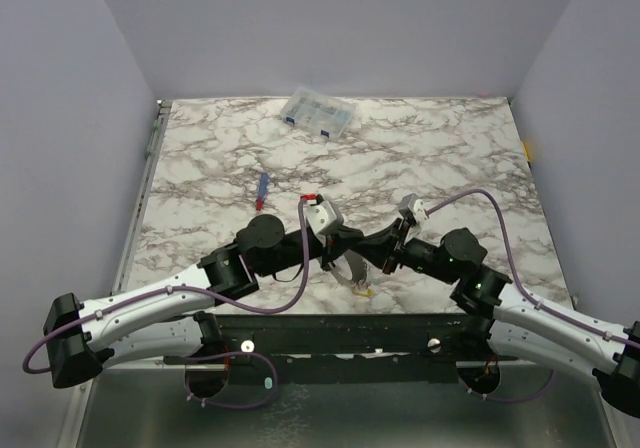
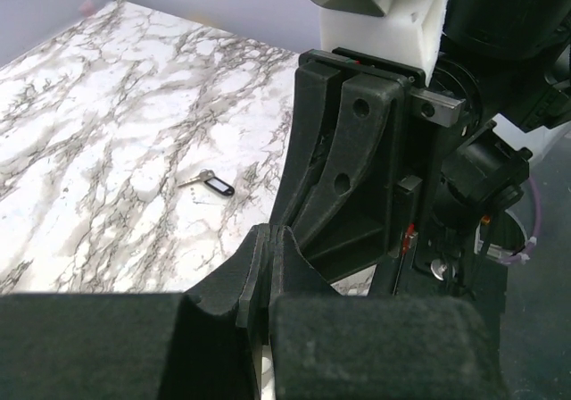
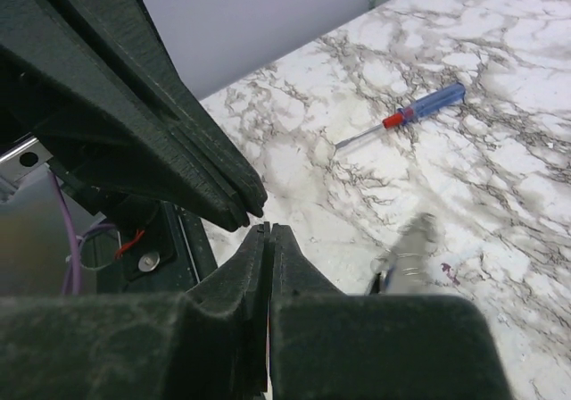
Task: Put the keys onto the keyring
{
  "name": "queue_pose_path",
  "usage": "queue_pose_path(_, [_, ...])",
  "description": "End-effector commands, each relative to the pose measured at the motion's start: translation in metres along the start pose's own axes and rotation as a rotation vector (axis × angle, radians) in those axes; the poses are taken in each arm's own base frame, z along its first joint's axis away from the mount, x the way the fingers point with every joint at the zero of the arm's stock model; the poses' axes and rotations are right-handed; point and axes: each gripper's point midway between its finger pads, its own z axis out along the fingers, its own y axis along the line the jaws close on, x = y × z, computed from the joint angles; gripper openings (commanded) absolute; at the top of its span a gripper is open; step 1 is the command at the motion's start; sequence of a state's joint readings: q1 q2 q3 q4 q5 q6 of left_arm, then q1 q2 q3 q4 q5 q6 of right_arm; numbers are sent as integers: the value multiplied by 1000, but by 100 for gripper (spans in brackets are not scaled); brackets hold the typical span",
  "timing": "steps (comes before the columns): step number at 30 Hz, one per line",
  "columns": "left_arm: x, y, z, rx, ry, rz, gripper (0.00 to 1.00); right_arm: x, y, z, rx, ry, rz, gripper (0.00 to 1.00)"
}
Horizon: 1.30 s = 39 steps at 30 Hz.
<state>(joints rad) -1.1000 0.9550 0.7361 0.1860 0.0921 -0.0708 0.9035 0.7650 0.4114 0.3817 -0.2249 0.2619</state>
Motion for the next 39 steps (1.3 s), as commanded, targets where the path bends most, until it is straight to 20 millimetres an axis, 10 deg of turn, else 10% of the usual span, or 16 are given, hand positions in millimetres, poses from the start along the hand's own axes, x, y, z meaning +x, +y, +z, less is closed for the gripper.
queue_pose_path(1, [-1,6,-5,-43,-21,-16,0,-5,-4,-2,27,-30,-8,5])
queue_pose_path(6, [33,42,-14,-258,58,-74,17,14,-30,-6,191,70,59,55])
queue_pose_path(12, [89,78,-34,-538,155,-244,85,48,-91,-28,607,207,183,70])
queue_pose_path(14, [104,92,-40,-630,208,-288,94,58,-107,-38,730,245,200,72])
queue_pose_path(25, [142,165,-21,-809,439,-391,91,98,-141,-47,981,445,309,89])
queue_pose_path(39, [186,193,65,-607,778,-163,68,95,-175,-94,1163,383,394,83])
